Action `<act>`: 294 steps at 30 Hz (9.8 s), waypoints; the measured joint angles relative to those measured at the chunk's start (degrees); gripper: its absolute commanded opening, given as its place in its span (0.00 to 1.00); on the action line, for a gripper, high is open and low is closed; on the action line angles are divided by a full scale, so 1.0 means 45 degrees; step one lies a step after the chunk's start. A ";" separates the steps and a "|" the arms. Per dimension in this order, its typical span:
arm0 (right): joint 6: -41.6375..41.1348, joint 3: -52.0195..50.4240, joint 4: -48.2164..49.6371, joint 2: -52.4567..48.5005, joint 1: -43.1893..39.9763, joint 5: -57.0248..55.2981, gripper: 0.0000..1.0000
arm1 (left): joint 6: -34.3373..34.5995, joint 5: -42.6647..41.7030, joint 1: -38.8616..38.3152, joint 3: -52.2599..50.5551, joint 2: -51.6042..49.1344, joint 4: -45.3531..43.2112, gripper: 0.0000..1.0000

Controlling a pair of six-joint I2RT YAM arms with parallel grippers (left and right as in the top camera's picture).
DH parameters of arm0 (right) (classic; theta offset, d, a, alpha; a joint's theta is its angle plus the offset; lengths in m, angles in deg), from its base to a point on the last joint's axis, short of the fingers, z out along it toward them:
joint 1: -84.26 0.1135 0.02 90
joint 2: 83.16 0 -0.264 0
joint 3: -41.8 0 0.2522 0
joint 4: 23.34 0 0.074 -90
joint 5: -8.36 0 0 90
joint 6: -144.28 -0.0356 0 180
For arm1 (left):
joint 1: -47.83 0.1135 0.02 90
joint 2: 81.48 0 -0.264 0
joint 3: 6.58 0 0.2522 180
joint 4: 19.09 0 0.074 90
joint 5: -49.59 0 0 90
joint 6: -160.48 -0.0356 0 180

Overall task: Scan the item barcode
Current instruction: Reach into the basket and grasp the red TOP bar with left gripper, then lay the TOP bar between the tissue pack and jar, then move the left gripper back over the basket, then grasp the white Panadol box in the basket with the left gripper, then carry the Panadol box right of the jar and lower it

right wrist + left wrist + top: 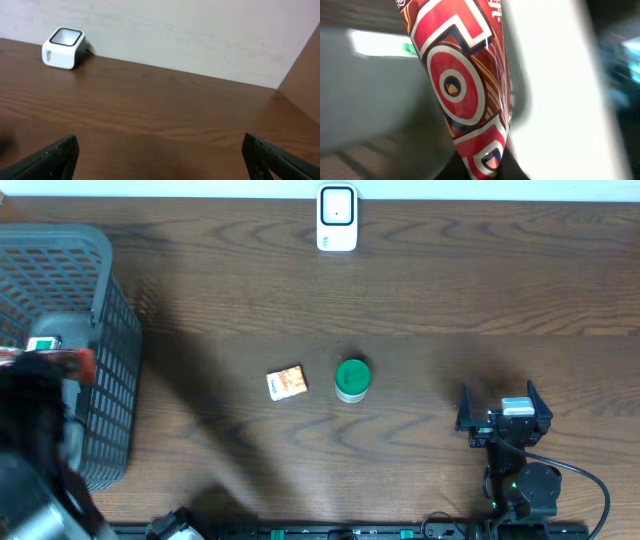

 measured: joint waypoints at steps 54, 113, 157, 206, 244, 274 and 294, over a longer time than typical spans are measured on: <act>0.0000 0.0000 0.0000 0.0000 0.0000 -0.0005 0.99 | -0.3021 0.6120 -1.6291 -0.0010 -0.5037 -0.2380 0.85; 0.0000 0.0000 0.0005 0.0000 0.0000 0.0010 0.99 | -0.1914 0.8893 -0.0758 0.0991 -1.3469 -0.4260 0.07; 0.0000 0.0000 0.0000 0.0000 0.0000 0.0005 0.99 | -0.2137 0.4473 0.0685 0.1438 -1.4547 -0.3497 0.08; 0.0000 0.0000 0.0000 0.0000 0.0000 0.0010 0.99 | -1.5781 0.1166 0.0102 0.0967 -1.3236 -0.4639 0.93; 0.0000 0.0000 0.0000 0.0000 0.0000 0.0010 0.99 | -1.6368 0.1010 -0.0704 0.1015 -1.4858 -0.5119 0.47; 0.0000 0.0000 0.0000 0.0000 0.0000 0.0010 0.99 | -1.2468 0.1166 -0.0685 0.0991 -0.7402 -0.5071 0.39; 0.0000 0.0000 -0.0005 0.0000 0.0000 0.0024 0.99 | -1.0054 -0.8646 -0.5270 0.0986 -0.4197 -0.0889 0.38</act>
